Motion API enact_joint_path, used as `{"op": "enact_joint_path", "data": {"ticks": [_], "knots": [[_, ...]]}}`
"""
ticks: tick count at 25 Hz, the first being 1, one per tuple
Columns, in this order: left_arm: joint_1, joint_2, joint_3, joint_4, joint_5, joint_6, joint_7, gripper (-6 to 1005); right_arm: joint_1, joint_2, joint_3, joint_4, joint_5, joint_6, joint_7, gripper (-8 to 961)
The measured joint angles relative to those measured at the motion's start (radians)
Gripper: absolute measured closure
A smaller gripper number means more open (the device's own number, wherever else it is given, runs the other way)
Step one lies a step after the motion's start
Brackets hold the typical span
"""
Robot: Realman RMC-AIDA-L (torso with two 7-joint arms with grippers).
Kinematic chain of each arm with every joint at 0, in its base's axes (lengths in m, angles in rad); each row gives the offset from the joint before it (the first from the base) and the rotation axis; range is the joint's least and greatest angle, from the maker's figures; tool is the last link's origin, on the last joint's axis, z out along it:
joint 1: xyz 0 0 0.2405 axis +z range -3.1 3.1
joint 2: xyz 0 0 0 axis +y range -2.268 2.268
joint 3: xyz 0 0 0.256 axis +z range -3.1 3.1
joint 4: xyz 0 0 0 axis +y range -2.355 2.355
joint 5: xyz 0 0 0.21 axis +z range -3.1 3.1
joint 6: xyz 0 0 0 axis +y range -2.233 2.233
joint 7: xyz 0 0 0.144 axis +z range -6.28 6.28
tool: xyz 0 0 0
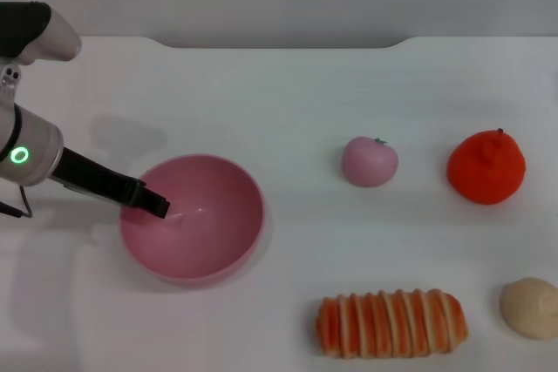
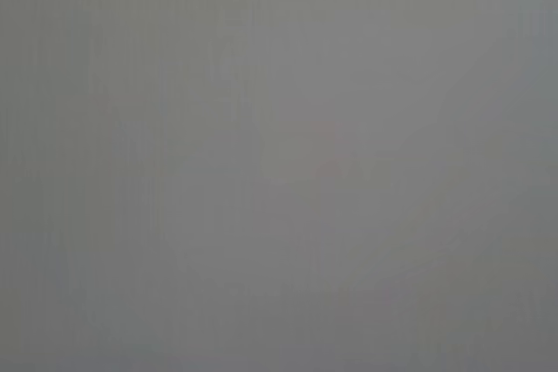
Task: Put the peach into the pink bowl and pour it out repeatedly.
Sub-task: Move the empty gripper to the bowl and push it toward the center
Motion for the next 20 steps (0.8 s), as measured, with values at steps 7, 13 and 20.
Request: {"op": "enact_joint_path", "data": {"ticks": [7, 13, 20], "knots": [[-0.002, 0.0, 0.011, -0.001, 0.0, -0.006, -0.011, 429, -0.001, -0.002, -0.007, -0.001, 0.001, 0.003, 0.0, 509], [0.004, 0.0, 0.053, 0.003, 0.002, -0.018, -0.017, 518, -0.005, -0.001, -0.001, 0.0, 0.006, 0.001, 0.0, 510], [0.003, 0.0, 0.054, 0.008, 0.003, -0.025, -0.018, 739, -0.005, -0.001, -0.004, -0.001, 0.008, 0.005, 0.0, 510]]}}
